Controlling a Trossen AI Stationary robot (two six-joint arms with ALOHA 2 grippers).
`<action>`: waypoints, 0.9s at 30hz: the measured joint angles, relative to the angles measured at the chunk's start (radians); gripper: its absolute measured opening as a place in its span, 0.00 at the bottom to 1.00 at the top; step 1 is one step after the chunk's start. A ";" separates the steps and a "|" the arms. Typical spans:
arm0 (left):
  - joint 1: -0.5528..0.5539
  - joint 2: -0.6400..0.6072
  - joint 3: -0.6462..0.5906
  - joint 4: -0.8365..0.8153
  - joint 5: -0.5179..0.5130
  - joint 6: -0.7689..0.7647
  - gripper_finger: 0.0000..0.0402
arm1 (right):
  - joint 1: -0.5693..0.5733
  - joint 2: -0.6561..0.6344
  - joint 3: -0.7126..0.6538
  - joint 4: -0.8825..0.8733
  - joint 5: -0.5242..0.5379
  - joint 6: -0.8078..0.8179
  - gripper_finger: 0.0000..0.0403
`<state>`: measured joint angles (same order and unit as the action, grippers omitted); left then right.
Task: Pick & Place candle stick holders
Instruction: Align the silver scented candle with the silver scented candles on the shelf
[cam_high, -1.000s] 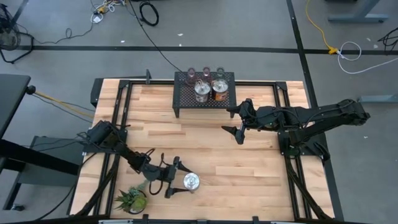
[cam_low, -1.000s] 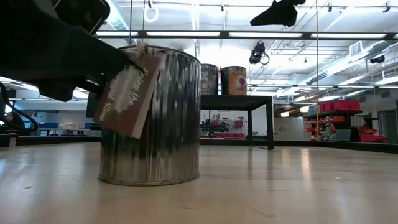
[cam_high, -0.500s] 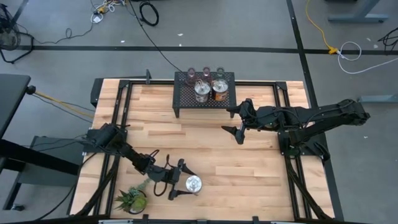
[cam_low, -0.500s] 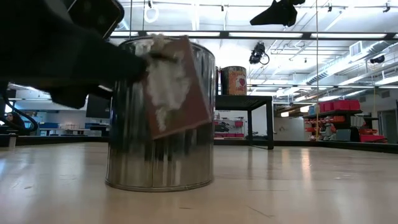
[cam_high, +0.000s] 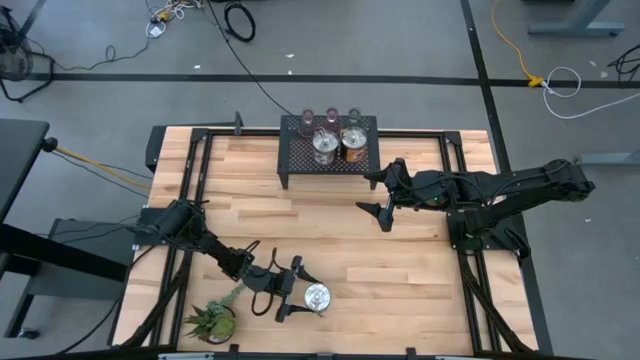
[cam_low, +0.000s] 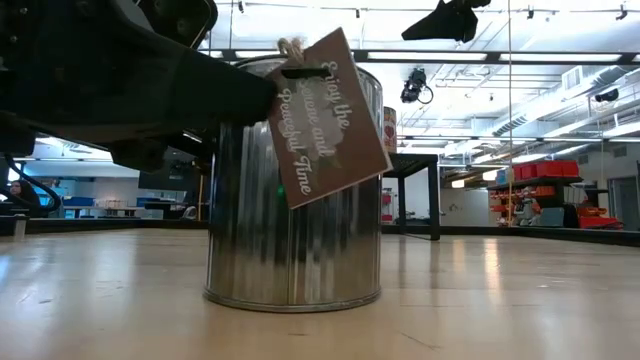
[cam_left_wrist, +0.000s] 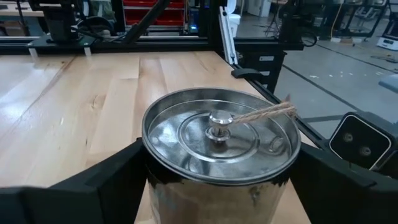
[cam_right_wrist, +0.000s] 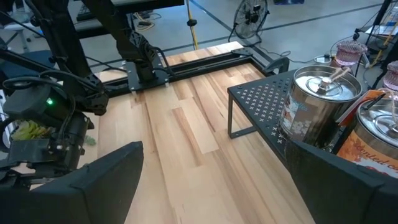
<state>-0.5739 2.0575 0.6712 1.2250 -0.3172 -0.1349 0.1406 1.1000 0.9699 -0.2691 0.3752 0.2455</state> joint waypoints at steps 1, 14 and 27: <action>0.000 0.000 0.000 0.000 0.002 0.000 0.85 | 0.000 0.000 0.000 0.000 0.000 0.000 0.97; 0.005 -0.026 -0.016 -0.010 0.014 0.012 0.85 | 0.000 0.000 0.000 0.000 0.000 0.000 0.97; 0.123 -0.447 -0.201 -0.115 0.080 0.060 0.85 | 0.000 0.000 0.000 0.001 0.000 0.000 0.97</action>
<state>-0.4513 1.6104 0.4706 1.1101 -0.2371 -0.0746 0.1405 1.1000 0.9700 -0.2680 0.3756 0.2455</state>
